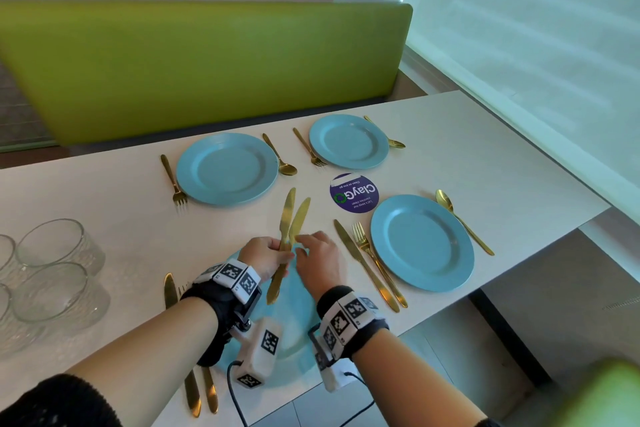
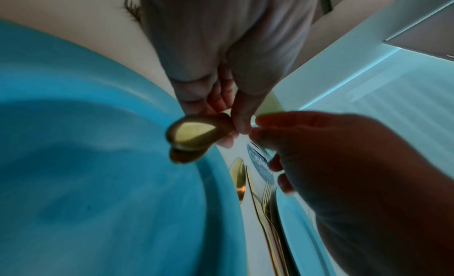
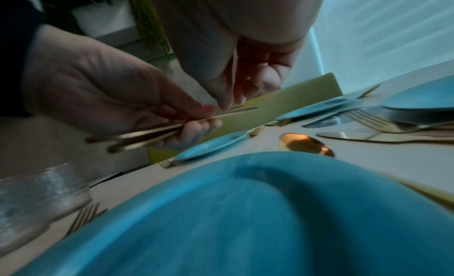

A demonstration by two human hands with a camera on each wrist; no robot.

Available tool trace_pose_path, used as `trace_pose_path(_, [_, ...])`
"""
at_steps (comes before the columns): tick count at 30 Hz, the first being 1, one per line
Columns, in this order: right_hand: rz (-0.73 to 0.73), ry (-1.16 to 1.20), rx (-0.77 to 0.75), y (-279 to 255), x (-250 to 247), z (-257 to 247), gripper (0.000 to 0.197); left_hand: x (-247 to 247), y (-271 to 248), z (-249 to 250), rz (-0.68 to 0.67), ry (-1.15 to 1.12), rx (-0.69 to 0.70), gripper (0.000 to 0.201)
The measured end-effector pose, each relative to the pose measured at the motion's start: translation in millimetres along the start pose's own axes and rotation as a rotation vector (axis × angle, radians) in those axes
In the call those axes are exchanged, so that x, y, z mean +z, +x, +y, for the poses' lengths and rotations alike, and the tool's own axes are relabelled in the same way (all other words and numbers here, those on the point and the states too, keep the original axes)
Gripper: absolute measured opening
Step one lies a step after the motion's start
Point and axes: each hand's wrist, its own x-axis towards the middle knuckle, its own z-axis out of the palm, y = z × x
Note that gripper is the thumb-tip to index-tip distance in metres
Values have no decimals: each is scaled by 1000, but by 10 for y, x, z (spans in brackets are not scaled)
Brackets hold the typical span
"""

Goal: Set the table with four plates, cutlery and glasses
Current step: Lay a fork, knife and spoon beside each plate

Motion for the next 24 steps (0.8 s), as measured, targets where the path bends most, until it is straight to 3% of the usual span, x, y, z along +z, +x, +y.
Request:
trace_pose_path(3, [-34, -53, -89, 21, 6, -164, 36, -144, 9, 48, -13, 46, 8, 10])
trace_pose_path(8, [-80, -95, -201, 149, 20, -262, 35, -396, 45, 166, -80, 19, -12, 15])
trace_pose_path(13, [-10, -123, -377, 334, 61, -358, 20, -645, 48, 360, -172, 13, 22, 15])
trace_pose_path(17, [24, -248, -515, 497, -24, -457, 22, -756, 77, 477, -198, -27, 57, 14])
trace_pose_path(20, [30, -292, -532, 564, -97, -507, 27, -773, 120, 518, -180, -80, 74, 15])
trace_pose_path(24, [120, -310, -494, 860, -161, -447, 29, -862, 257, 589, -37, -116, 66, 22])
